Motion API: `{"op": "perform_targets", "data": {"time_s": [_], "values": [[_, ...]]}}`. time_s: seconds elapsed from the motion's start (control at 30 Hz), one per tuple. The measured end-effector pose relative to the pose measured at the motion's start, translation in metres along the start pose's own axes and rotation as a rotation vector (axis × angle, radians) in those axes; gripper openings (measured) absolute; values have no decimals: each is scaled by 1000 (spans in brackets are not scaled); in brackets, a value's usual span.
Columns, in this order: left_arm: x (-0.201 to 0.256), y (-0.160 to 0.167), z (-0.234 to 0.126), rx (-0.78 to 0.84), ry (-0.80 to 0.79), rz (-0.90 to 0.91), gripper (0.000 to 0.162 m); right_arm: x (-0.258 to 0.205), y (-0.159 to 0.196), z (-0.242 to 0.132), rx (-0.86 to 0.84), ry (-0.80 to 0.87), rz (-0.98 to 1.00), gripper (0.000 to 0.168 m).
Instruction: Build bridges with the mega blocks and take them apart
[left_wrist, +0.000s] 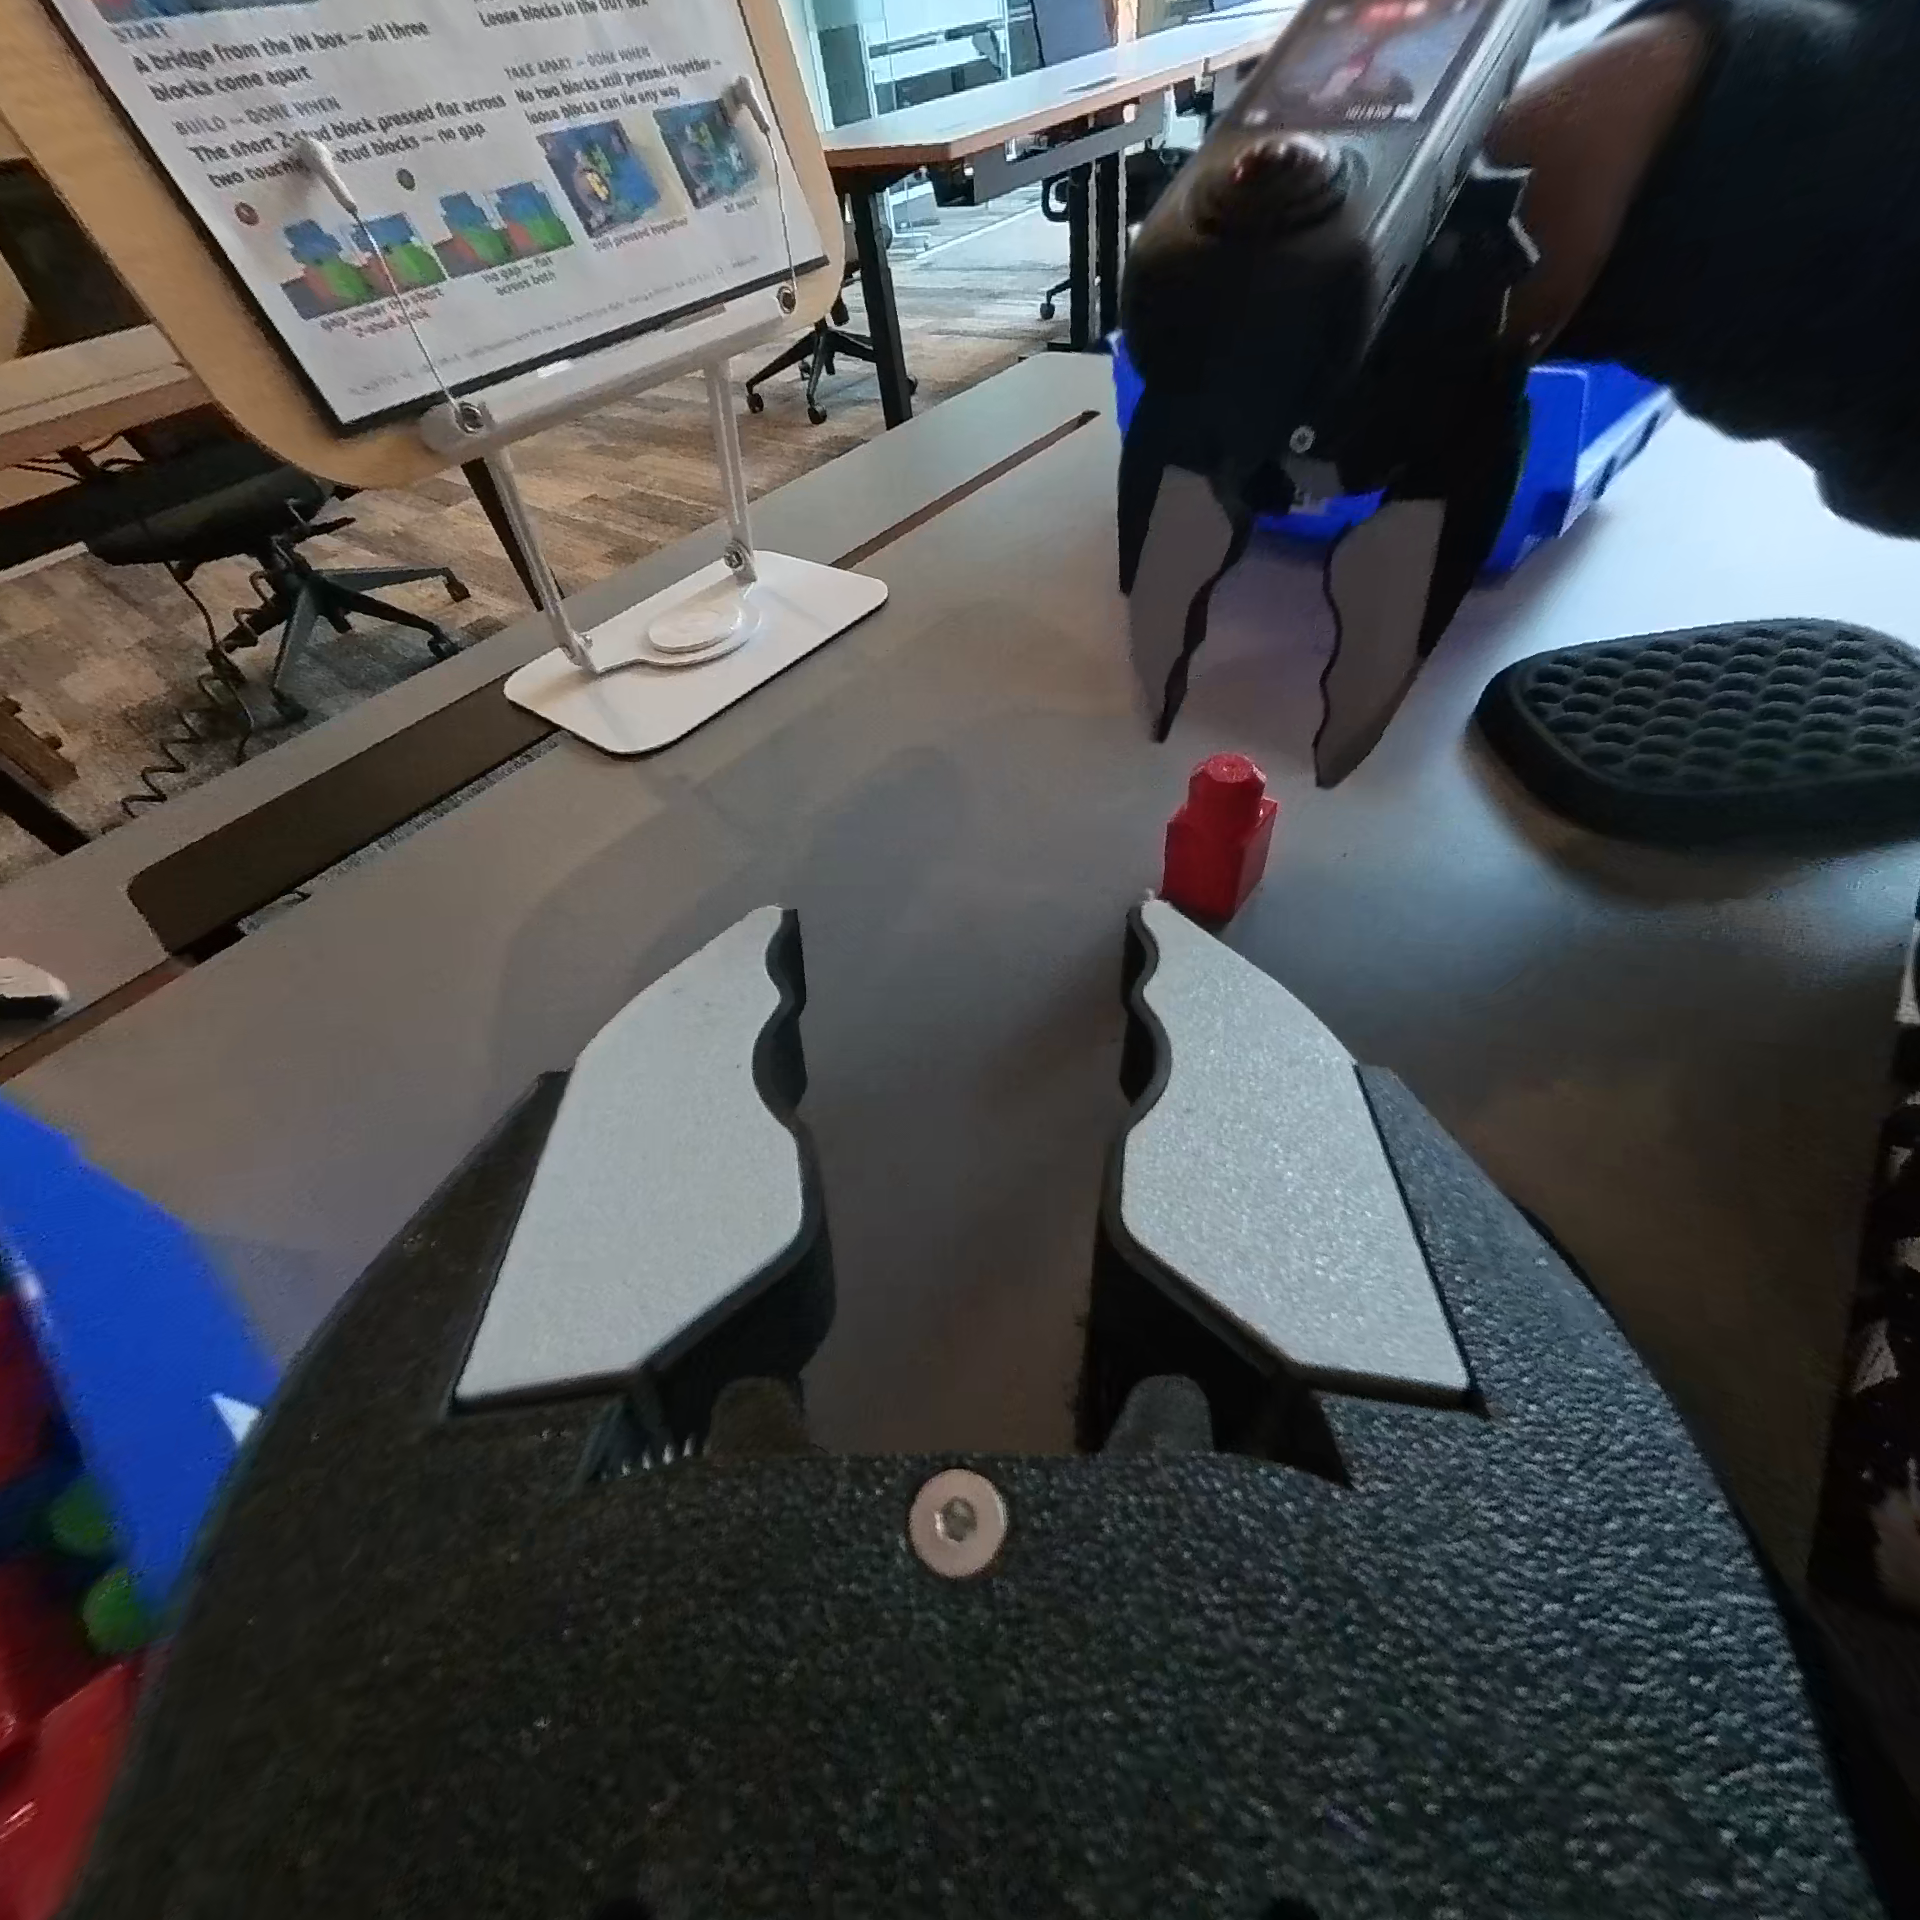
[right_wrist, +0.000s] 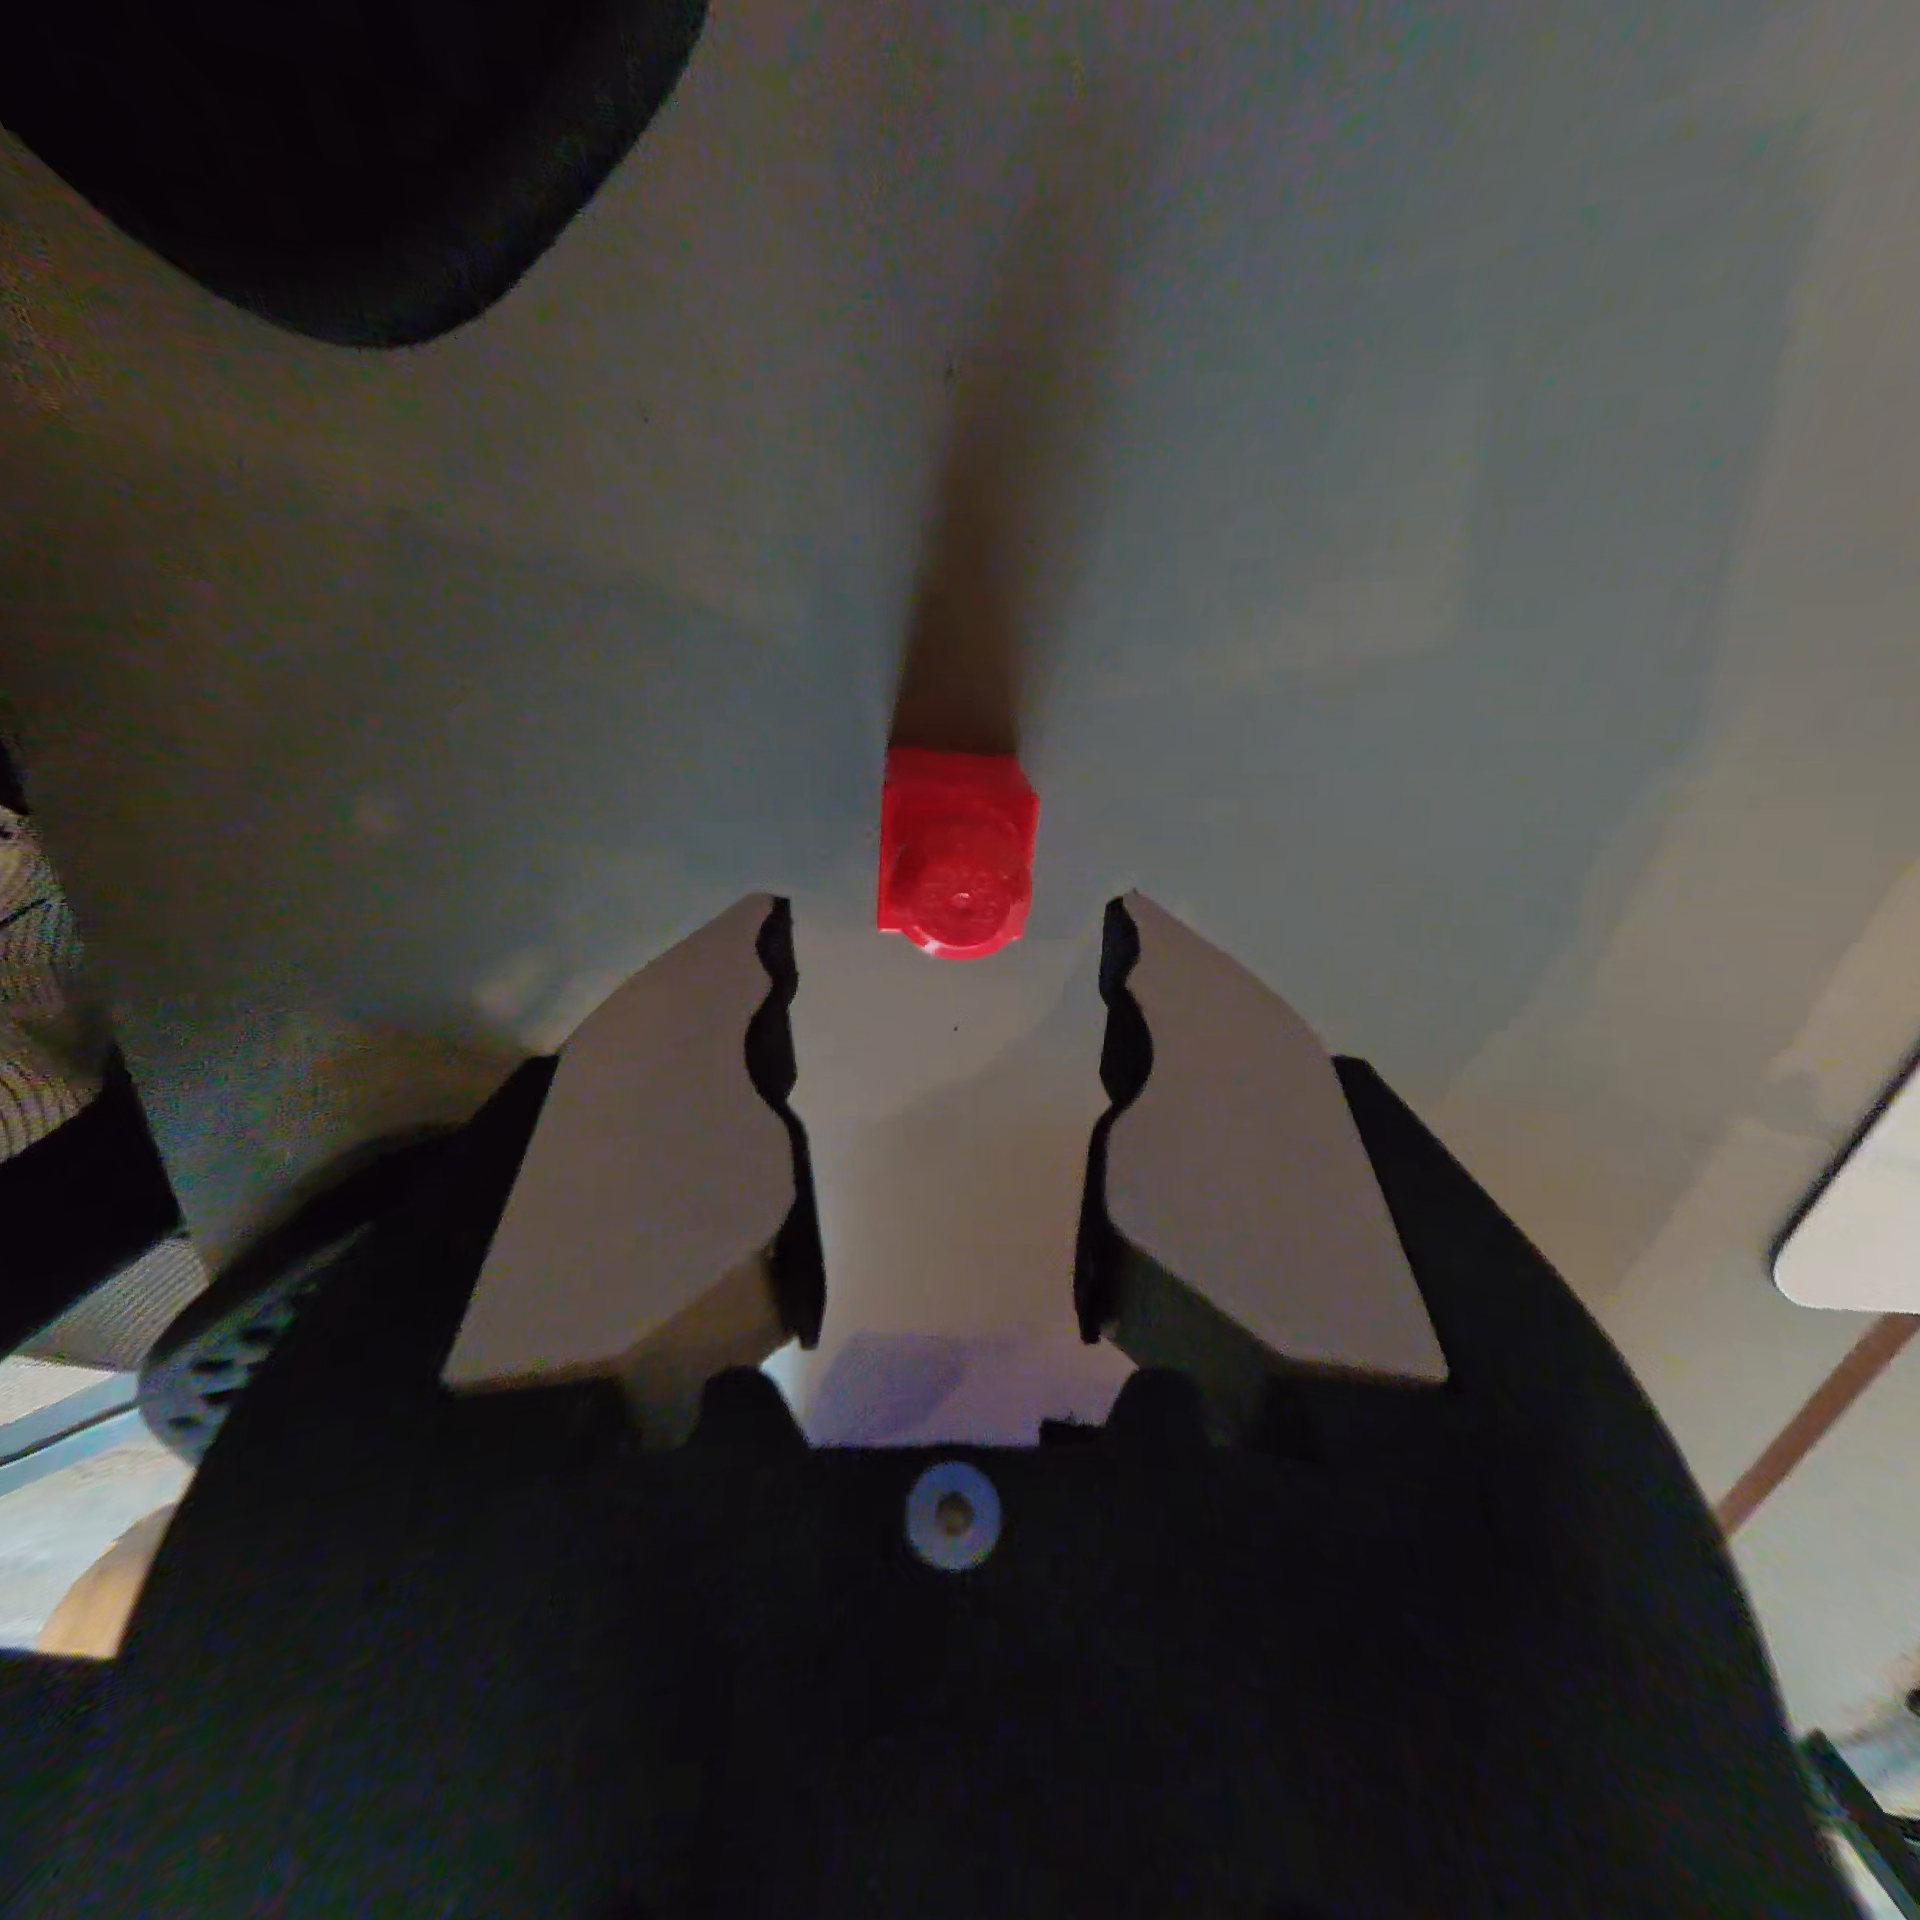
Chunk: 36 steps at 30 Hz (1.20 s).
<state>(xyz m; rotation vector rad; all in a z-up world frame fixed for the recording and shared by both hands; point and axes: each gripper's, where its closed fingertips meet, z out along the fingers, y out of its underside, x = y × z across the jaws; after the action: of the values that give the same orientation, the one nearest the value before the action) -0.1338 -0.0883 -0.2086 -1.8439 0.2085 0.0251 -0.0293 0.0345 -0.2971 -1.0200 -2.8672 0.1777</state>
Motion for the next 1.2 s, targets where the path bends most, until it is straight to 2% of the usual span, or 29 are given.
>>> {"op": "perform_targets", "data": {"time_s": [0.17, 0.33, 0.43, 0.57, 0.63, 0.8, 0.97, 1.2], "values": [[-19, -2, -18, -20, -83, 9, 59, 3, -9, -15, 25, 38, 0, 62], [-73, -1, -62, -91, -230, -38, 59, 4, -14, -31, 116, 80, 27, 67], [-121, 18, -90, -206, -353, -74, 56, 6, -12, -41, 166, 120, 57, 67], [-189, 63, -122, -443, -543, -111, 50, 6, -3, -48, 207, 139, 91, 67], [-213, 86, -129, -556, -589, -135, 50, 10, 5, -48, 196, 161, 114, 67], [-247, 118, -116, -648, -605, -253, 51, 10, 14, -47, 201, 169, 142, 67], [-270, 142, -89, -642, -649, -399, 57, 10, 17, -50, 207, 180, 154, 67], [-302, 158, -79, -610, -809, -409, 57, 10, 23, -50, 204, 184, 159, 67]]}}
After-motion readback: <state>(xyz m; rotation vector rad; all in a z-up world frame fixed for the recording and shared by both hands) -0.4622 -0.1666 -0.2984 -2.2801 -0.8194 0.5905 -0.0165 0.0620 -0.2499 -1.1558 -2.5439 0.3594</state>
